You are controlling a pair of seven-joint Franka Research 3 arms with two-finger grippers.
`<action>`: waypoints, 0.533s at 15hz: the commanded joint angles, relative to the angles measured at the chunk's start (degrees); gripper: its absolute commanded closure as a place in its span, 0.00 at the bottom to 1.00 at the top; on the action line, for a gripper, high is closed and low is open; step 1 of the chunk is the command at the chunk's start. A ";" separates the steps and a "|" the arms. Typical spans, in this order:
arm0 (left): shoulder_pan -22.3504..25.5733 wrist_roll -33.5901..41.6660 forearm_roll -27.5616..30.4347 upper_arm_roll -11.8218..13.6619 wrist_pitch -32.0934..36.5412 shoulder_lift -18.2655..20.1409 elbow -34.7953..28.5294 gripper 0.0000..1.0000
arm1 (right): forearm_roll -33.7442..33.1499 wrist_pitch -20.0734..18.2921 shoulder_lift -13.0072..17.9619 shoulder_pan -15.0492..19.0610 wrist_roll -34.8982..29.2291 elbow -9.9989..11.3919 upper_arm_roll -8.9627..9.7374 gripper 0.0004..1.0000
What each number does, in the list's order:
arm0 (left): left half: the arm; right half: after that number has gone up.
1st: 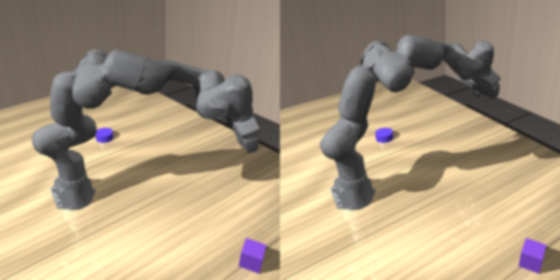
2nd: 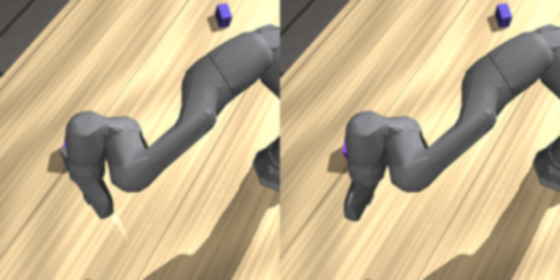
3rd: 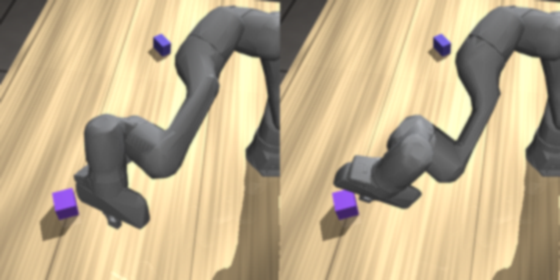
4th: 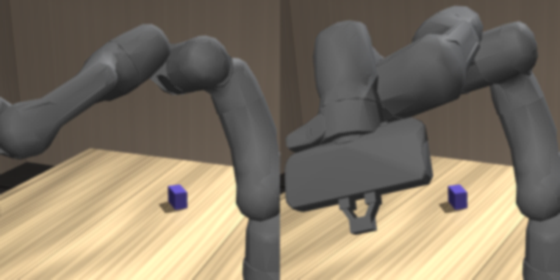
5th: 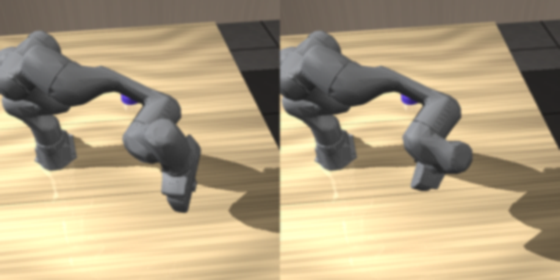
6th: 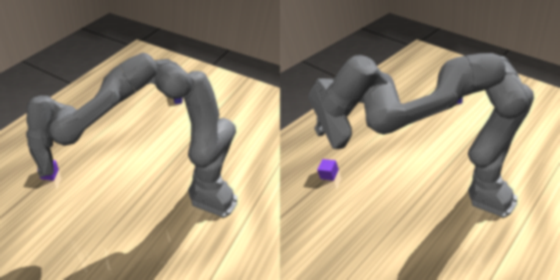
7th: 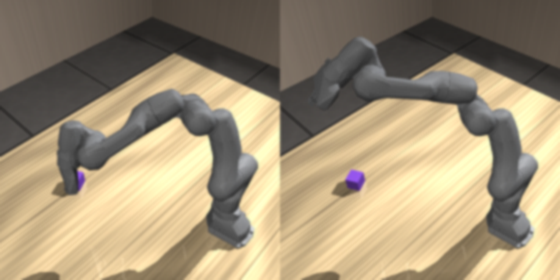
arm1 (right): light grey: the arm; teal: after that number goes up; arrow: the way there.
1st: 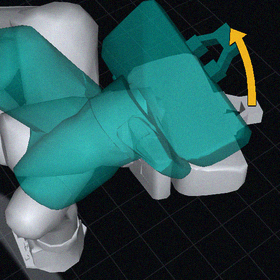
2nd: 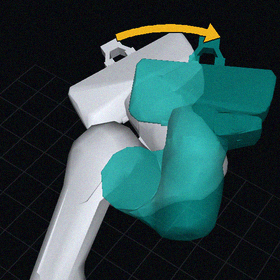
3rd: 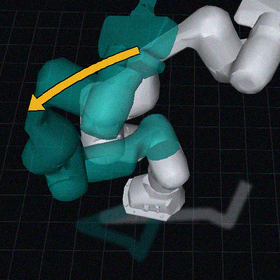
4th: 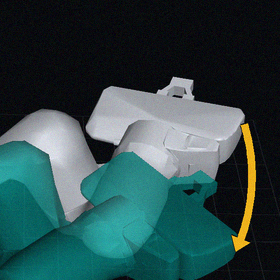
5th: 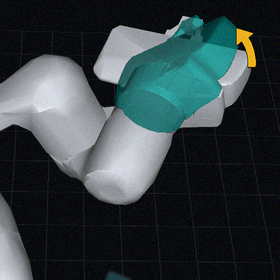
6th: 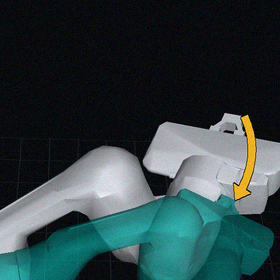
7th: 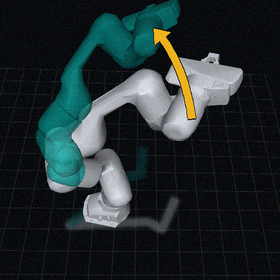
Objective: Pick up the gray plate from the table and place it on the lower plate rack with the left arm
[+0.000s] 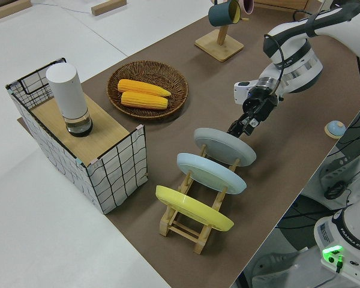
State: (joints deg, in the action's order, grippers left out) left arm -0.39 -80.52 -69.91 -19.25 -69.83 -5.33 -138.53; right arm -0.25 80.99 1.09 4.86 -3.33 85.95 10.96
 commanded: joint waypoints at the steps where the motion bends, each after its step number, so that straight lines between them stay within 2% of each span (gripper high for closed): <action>1: -0.58 2.03 -1.01 0.36 1.18 -0.91 2.55 0.01 | 0.43 -0.83 0.14 0.41 0.08 -0.35 0.38 0.01; 4: -0.93 9.73 0.38 -0.34 1.36 0.23 9.03 0.01 | 0.43 -0.83 0.14 0.41 -0.01 -0.35 0.38 0.01; 8: -0.84 29.66 10.20 -3.06 3.73 0.41 29.48 0.01 | 0.43 -0.83 0.14 0.41 -0.01 -0.35 0.38 0.01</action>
State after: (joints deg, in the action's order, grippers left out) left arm -0.70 -61.58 -66.12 -21.58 -68.39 -4.85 -120.82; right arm -0.25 80.99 1.09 4.86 -3.33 85.95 10.96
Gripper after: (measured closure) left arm 0.009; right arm 0.009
